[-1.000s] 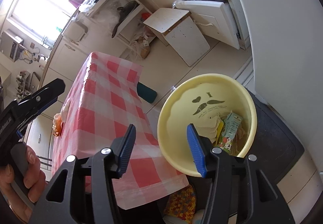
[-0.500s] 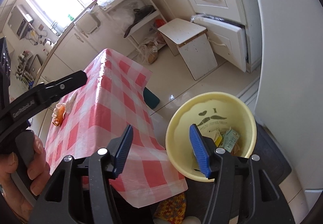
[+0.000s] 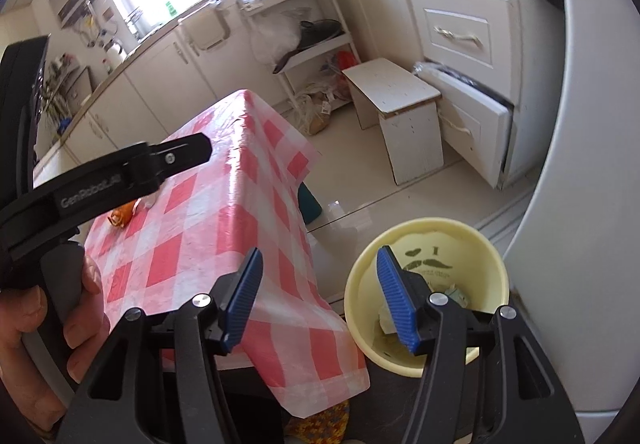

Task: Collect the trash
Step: 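Return to the table and grasp the crumpled paper with the left tool, then grasp an orange peel with the right tool and lift it, then carry paper and peel to the yellow bucket and release both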

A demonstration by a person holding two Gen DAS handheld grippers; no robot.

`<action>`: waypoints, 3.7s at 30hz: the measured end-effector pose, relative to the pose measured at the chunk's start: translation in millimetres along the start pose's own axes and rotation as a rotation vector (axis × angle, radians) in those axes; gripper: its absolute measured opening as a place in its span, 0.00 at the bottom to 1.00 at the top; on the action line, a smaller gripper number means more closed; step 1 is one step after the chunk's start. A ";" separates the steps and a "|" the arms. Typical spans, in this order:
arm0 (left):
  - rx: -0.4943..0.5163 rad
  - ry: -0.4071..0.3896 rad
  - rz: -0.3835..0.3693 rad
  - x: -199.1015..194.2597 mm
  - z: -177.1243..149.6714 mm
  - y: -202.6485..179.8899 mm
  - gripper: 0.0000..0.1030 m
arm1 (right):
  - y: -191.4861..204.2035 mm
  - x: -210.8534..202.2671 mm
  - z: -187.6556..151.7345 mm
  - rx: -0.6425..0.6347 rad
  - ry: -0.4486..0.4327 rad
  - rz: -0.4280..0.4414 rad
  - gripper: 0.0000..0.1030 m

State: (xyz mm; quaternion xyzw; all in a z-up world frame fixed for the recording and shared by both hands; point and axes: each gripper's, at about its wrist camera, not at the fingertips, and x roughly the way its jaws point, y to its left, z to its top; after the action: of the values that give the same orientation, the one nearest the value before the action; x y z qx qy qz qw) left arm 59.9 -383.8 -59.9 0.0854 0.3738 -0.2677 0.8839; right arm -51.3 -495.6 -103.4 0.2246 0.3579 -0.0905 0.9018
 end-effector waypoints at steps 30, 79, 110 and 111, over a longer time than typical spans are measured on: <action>-0.408 0.084 0.248 37.1 5.4 335.7 0.87 | 129.9 45.6 18.7 -0.250 0.046 0.131 0.58; -0.425 0.071 0.076 -75.4 -43.2 398.5 0.16 | 336.1 169.5 16.2 -0.660 0.276 0.343 0.20; 0.119 0.138 -0.287 -44.6 -6.3 24.3 0.16 | -39.2 15.9 -7.2 -0.033 0.080 -0.023 0.22; 0.123 0.148 -0.292 -41.6 -8.6 15.0 0.16 | -44.6 18.3 -8.0 -0.026 0.083 -0.027 0.22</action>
State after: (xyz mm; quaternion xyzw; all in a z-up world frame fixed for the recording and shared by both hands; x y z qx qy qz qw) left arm 38.6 -351.1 -37.3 0.1037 0.4292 -0.4086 0.7988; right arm -57.4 -531.3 -136.2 0.2116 0.3993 -0.0885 0.8877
